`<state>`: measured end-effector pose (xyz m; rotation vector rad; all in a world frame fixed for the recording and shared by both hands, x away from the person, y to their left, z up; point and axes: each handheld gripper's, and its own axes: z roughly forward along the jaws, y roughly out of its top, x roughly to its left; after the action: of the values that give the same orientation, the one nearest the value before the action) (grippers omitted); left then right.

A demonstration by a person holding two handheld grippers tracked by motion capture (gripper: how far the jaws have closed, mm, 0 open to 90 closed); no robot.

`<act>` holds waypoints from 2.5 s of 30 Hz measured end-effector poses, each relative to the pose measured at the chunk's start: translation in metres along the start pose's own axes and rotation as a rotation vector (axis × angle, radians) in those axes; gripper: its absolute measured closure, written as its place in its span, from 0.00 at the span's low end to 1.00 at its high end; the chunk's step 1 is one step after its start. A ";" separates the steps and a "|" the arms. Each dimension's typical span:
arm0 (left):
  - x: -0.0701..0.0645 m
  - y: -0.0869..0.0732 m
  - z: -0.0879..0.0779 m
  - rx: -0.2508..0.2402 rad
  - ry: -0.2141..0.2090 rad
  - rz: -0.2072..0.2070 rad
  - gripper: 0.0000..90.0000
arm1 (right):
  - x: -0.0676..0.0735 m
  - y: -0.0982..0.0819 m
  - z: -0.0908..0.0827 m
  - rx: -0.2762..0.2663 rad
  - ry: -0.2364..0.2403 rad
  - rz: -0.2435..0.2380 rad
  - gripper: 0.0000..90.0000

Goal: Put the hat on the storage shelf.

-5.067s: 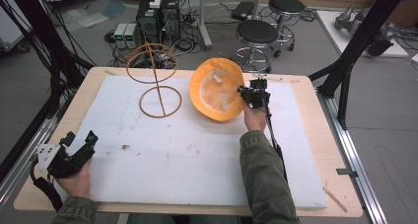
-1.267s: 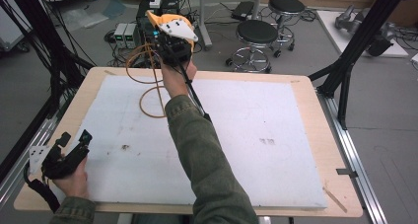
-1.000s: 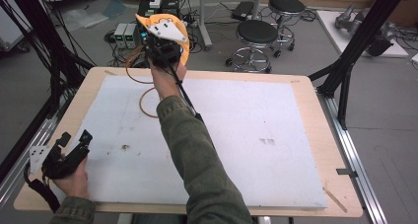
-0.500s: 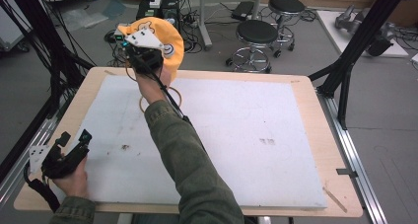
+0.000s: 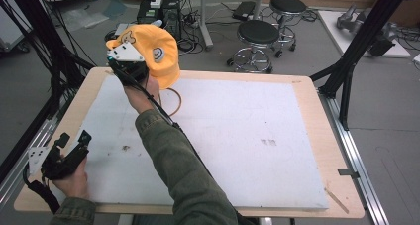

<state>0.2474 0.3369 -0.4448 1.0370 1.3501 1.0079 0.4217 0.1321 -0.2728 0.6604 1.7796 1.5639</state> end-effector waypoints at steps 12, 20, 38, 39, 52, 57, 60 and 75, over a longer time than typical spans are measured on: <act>0.000 -0.001 0.001 0.002 -0.004 0.001 0.33 | 0.015 -0.020 0.012 0.008 -0.026 0.020 0.91; -0.001 -0.001 0.002 0.006 -0.007 -0.001 0.33 | 0.022 -0.031 0.017 0.022 -0.056 0.023 0.90; -0.001 -0.001 0.002 0.006 -0.009 -0.002 0.33 | 0.025 -0.043 0.021 0.061 -0.050 0.011 0.77; -0.001 -0.001 0.002 0.006 -0.008 -0.001 0.33 | 0.025 -0.043 0.022 0.063 -0.043 0.005 0.74; -0.002 -0.001 0.001 -0.001 -0.010 0.001 0.33 | 0.031 -0.032 0.010 0.040 -0.051 0.001 0.42; -0.004 -0.001 0.001 -0.002 -0.018 0.007 0.33 | 0.023 -0.022 -0.003 0.024 -0.051 0.052 0.34; -0.005 -0.001 0.000 -0.007 -0.018 0.013 0.33 | 0.013 -0.010 -0.021 -0.013 -0.056 0.061 0.30; -0.013 0.001 -0.003 -0.008 -0.040 0.017 0.33 | -0.085 0.001 -0.122 -0.055 -0.223 0.127 0.14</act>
<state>0.2446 0.3241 -0.4407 1.0588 1.3065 0.9993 0.3836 -0.0101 -0.2519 0.8992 1.5508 1.5501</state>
